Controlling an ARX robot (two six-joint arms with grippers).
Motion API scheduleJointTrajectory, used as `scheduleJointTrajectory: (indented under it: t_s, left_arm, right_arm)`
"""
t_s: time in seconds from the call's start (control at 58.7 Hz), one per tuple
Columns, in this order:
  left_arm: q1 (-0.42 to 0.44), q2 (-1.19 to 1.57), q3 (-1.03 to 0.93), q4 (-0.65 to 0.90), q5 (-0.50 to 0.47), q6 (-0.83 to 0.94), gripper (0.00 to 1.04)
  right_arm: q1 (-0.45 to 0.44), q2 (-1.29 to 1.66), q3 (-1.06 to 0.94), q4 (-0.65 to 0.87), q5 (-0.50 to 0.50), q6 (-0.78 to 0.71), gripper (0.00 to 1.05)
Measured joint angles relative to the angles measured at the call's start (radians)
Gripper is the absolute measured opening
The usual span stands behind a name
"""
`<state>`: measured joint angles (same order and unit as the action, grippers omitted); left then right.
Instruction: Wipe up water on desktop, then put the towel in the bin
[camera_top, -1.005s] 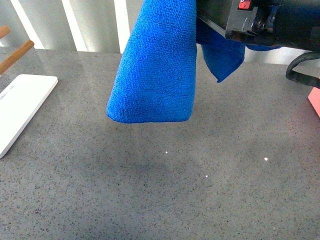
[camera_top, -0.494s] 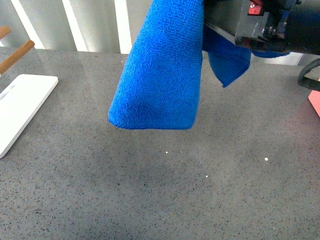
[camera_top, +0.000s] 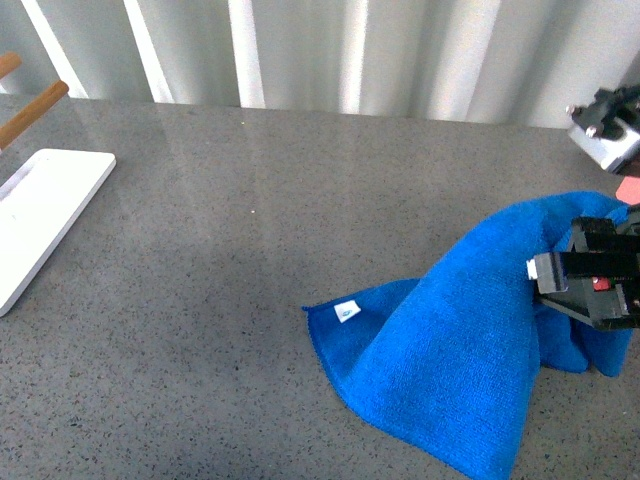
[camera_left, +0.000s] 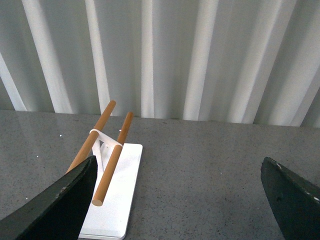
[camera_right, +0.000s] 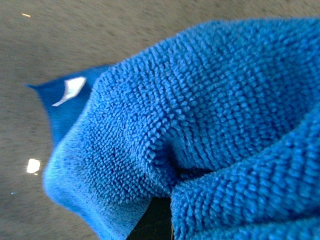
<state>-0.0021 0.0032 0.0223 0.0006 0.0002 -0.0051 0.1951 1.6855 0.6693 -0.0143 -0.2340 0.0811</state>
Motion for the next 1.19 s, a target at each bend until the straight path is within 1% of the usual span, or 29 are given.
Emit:
scheduleJointTrajectory:
  t_s: [0.034, 0.17, 0.255, 0.341, 0.664, 0.749, 0.852, 0.886, 0.937, 1.039, 1.124, 1.192]
  left_arm:
    - [0.000, 0.000, 0.000, 0.000, 0.000, 0.000, 0.98]
    - [0.000, 0.000, 0.000, 0.000, 0.000, 0.000, 0.98]
    - [0.000, 0.000, 0.000, 0.000, 0.000, 0.000, 0.98]
    - [0.000, 0.000, 0.000, 0.000, 0.000, 0.000, 0.98]
    - [0.000, 0.000, 0.000, 0.000, 0.000, 0.000, 0.98]
    - [0.000, 0.000, 0.000, 0.000, 0.000, 0.000, 0.98]
    - [0.000, 0.000, 0.000, 0.000, 0.000, 0.000, 0.98]
    - [0.000, 0.000, 0.000, 0.000, -0.001, 0.000, 0.98]
    - [0.000, 0.000, 0.000, 0.000, 0.000, 0.000, 0.98]
    - [0.000, -0.001, 0.000, 0.000, 0.000, 0.000, 0.98]
    - [0.000, -0.001, 0.000, 0.000, 0.000, 0.000, 0.98]
    - [0.000, -0.001, 0.000, 0.000, 0.000, 0.000, 0.98]
  right_arm:
    - [-0.009, 0.054, 0.012, 0.005, 0.033, -0.013, 0.03]
    - [-0.024, 0.164, 0.047, -0.003, 0.098, -0.030, 0.03]
    - [-0.040, 0.281, 0.095, 0.010, 0.176, -0.037, 0.03]
    - [-0.045, 0.323, 0.137, 0.025, 0.194, -0.054, 0.03]
    - [-0.005, 0.472, 0.335, 0.052, 0.355, -0.179, 0.03]
    - [0.003, 0.492, 0.383, 0.056, 0.377, -0.208, 0.03]
    - [0.016, 0.508, 0.412, 0.090, 0.378, -0.245, 0.03]
    - [0.025, 0.519, 0.435, 0.073, 0.362, -0.249, 0.03]
    - [0.034, 0.532, 0.497, -0.006, 0.322, -0.251, 0.03]
    - [0.048, 0.558, 0.584, -0.054, 0.224, -0.255, 0.03]
    - [0.123, 0.565, 0.610, -0.029, 0.215, -0.280, 0.03]
    - [0.184, 0.562, 0.610, -0.002, 0.165, -0.284, 0.03]
